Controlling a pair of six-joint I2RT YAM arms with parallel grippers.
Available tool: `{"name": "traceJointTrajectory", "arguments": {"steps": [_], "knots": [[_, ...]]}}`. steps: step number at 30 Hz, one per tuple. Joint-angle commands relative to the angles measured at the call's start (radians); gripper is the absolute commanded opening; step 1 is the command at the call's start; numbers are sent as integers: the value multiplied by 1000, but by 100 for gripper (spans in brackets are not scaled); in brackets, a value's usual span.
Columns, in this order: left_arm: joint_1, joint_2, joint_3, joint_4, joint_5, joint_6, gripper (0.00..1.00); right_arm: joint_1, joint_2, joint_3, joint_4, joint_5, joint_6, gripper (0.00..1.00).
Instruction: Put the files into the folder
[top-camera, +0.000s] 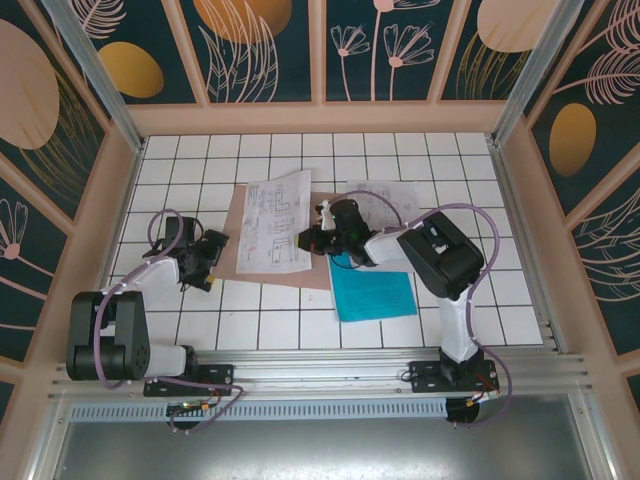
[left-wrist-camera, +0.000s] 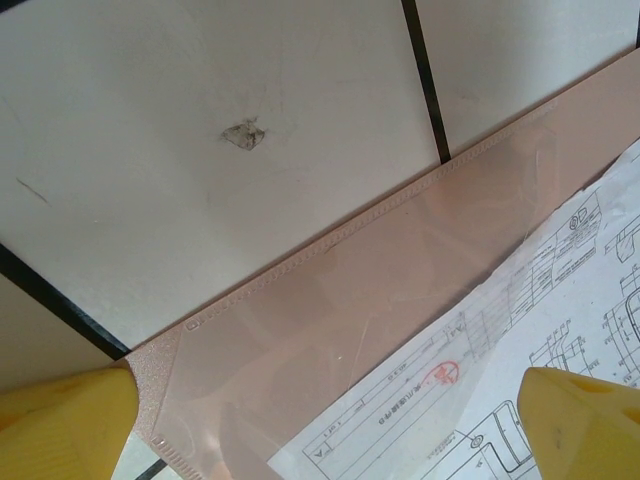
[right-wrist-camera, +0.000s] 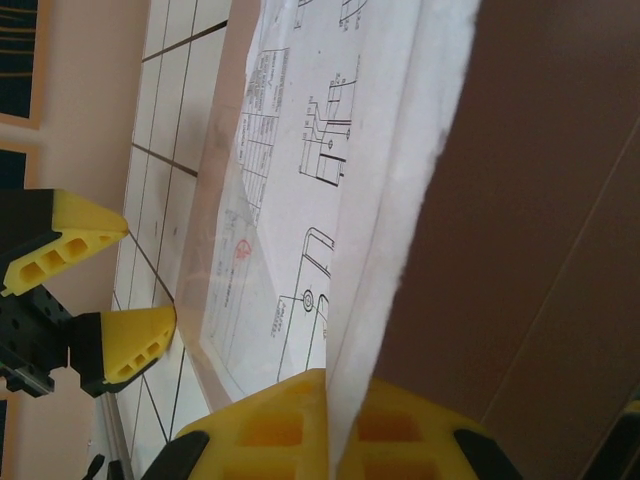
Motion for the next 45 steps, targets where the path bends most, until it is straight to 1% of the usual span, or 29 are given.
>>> {"name": "traceJointTrajectory", "arguments": {"steps": [1, 8, 19, 25, 32, 37, 45], "knots": [[1, 25, -42, -62, 33, 16, 99, 17, 37, 7, 50, 15, 38, 0], [1, 35, -45, -57, 40, 18, 99, 26, 79, 30, 98, 27, 108, 0], [1, 49, -48, -45, 54, 21, 99, 49, 126, 88, 90, 44, 160, 0], [1, 60, -48, -31, 66, 20, 99, 60, 129, 123, 50, 63, 167, 0], [1, 74, -42, -23, 76, 23, 99, 85, 140, 177, -42, 91, 157, 0], [1, 76, -43, -22, 79, 26, 99, 98, 154, 191, -56, 82, 162, 0], [1, 72, -41, -29, 71, 29, 99, 102, 135, 174, -104, 77, 153, 0]]}}
